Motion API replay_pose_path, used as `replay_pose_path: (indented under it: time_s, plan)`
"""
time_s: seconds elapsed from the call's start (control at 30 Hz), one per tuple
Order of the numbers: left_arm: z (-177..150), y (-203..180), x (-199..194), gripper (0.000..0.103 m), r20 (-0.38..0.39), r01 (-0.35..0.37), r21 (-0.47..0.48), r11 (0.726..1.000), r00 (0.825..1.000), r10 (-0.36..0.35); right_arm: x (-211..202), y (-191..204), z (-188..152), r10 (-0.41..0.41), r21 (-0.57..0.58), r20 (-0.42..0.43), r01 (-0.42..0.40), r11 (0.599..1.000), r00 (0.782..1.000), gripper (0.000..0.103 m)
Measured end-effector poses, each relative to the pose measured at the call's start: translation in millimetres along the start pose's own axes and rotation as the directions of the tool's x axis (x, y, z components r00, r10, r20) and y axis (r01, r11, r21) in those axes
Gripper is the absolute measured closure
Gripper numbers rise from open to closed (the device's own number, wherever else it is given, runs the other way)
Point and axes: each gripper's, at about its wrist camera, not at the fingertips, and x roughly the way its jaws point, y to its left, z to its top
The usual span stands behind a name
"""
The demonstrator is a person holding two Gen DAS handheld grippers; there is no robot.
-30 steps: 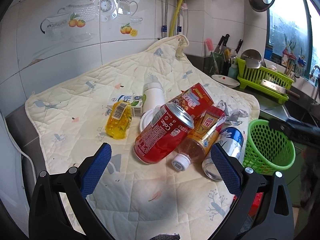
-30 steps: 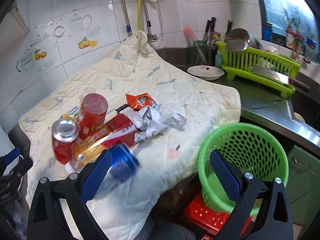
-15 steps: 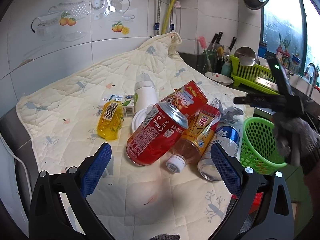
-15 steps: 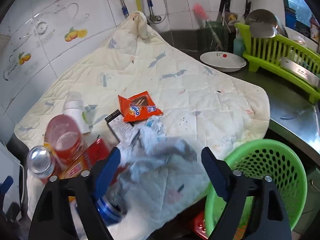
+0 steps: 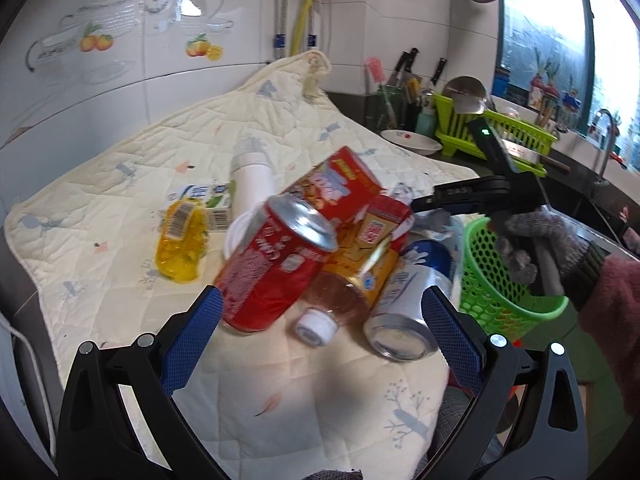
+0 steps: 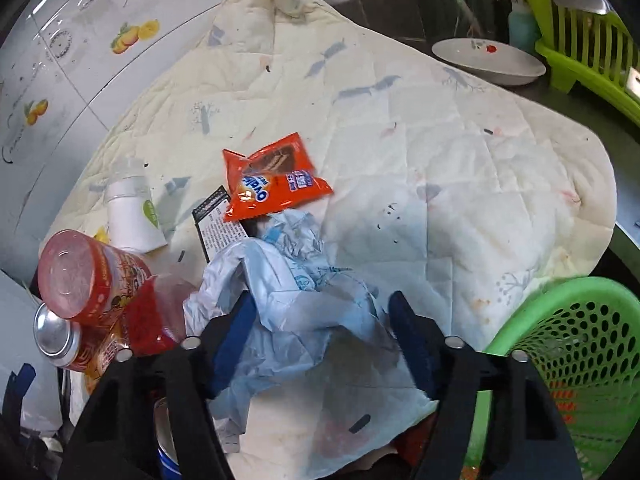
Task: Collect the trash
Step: 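Reach the right gripper to the crumpled paper and grasp it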
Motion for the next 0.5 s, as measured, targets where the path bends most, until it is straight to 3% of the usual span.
replay_pose_path:
  time_s: [0.13,0.2,0.33,0.4,0.5]
  plan:
    - [1,-14,10,0.005,-0.027,0.042,0.046,0.998,0.999,-0.041,4,-1,-4,-0.009,-0.008,0.001,0.009,1.000,1.000,0.058]
    - [1,-22,15,0.005,-0.044,0.064,0.074,0.995,0.997,-0.061,1,-2,-8,-0.029,0.002,0.009,0.029,1.000,1.000,0.072]
    - [4,-38,22,0.005,-0.060,0.105,0.126,0.986,0.993,-0.098,-15,-6,-14,-0.027,0.032,0.060,0.025,0.999,0.998,0.079]
    - [6,-48,25,0.005,-0.062,0.117,0.163,0.980,0.992,-0.109,-21,-6,-16,-0.026,0.037,0.073,0.024,0.999,0.997,0.088]
    - [11,-61,36,0.006,-0.092,0.161,0.206,0.965,0.985,-0.144,-28,-7,-19,-0.038,0.038,0.084,0.035,0.999,0.996,0.088]
